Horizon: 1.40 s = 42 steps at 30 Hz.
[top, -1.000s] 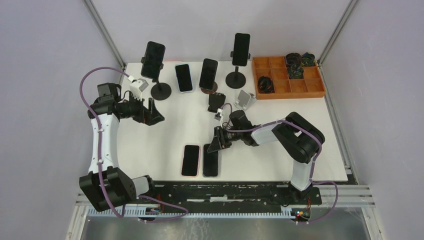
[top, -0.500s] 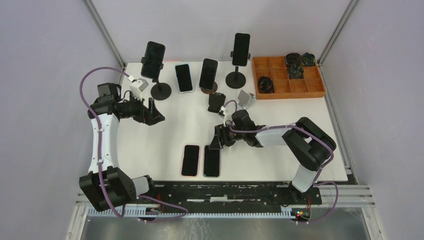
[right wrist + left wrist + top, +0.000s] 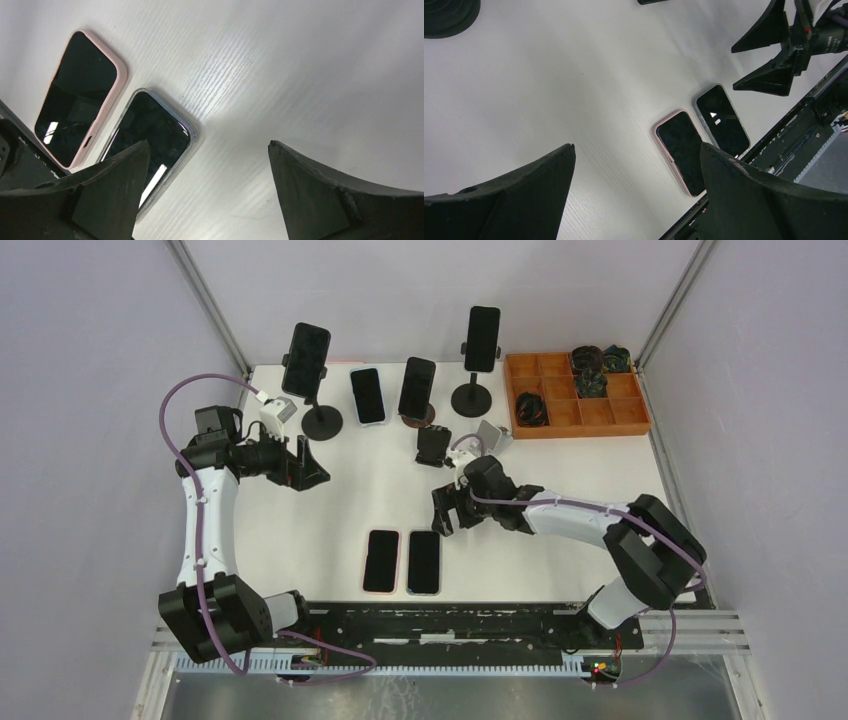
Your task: Remove the phone from the phone stand
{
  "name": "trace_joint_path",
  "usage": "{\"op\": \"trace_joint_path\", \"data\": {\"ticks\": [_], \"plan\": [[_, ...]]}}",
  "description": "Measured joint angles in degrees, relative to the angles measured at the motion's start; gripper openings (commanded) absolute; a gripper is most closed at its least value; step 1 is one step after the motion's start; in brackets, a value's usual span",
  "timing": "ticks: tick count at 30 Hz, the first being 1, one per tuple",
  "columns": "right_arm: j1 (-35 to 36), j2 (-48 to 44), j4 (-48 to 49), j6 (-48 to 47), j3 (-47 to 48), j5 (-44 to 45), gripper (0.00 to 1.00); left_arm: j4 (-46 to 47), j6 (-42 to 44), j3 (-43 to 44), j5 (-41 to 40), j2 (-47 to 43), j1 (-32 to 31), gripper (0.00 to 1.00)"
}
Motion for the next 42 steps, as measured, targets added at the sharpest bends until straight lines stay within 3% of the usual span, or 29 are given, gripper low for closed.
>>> {"op": "trace_joint_path", "data": {"ticks": [5,8,13,17,29,36,42], "plan": [[-1.49,-4.52,-10.69,-4.87,9.03,4.68,0.98,0.00,-0.02,0.00,-0.02,0.00,0.00,1.00],[-6.78,-6.25,-14.58,-7.43,18.51,4.22,0.98,0.00,0.00,0.00,0.00,0.00,0.00,1.00],[-17.66,-5.03,-17.97,-10.43,36.59,3.06,0.98,0.00,0.00,0.00,0.00,0.07,0.00,1.00],[-18.38,-0.61,-15.85,-11.32,46.49,0.79,0.98,0.00,-0.02,0.00,0.00,0.22,0.00,1.00],[-16.92,22.62,-13.92,-10.23,48.35,-1.66,0.98,-0.02,0.00,0.33,0.00,1.88,0.00,1.00],[-18.95,22.51,-14.64,-10.40,55.28,-0.92,0.98,-0.02,0.00,0.44,0.00,3.06,0.00,1.00],[-26.58,19.30,-14.73,-10.19,60.17,-2.47,0.98,-0.02,0.00,0.70,0.28,4.15,0.00,1.00]]}}
